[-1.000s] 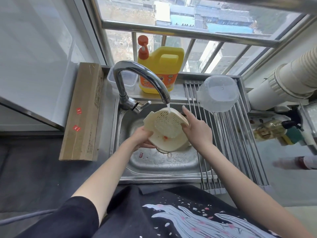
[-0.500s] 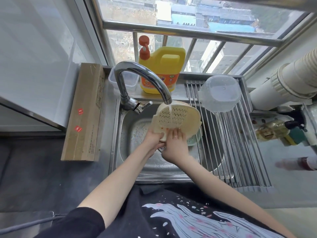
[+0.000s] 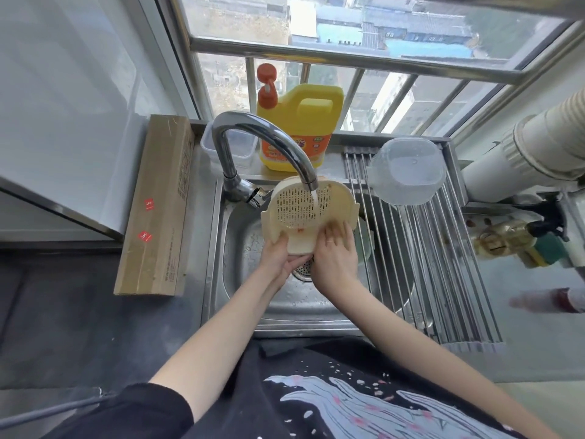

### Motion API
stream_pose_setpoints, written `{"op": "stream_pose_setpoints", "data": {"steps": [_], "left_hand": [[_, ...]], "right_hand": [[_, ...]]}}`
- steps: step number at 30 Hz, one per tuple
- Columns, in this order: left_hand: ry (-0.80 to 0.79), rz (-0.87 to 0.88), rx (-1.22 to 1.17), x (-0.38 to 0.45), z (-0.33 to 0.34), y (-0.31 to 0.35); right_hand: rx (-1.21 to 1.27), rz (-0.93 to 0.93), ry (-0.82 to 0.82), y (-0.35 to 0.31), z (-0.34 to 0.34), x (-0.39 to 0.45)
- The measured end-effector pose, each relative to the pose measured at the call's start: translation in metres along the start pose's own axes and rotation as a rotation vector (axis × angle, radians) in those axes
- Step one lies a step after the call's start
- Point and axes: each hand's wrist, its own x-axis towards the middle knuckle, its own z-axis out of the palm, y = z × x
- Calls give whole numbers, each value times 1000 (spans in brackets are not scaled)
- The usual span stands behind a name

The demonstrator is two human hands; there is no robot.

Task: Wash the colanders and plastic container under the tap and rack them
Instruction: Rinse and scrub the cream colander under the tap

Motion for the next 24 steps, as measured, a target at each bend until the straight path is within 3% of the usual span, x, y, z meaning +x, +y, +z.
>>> {"op": "stream_pose_setpoints", "data": {"steps": [2,5,8,10,14,18,21,24], "left_hand": [[3,-9,5,-3,5,0],[26,-9,106,-4,1,1],[15,-48,170,-2,-4,3],[-10,-74,222,-3,0,1],[26,-115,230,-8,2,-3],[92,-169,52,-12,0,-6],[132,-116,112,-8,-4,-6],[160,-71,194,-8,-7,-1]], "right_hand": [[131,-30,-30,-7,2,3],[402,-242,-126,-1,5,3],[390,-415,-125,15,6,3],[342,-385,-69,13,9,5],[336,-410,-155,5,6,5],[142,-369,80,20,6,3],[96,-293,245,33,13,0],[289,-212,301,51,21,-6]]}}
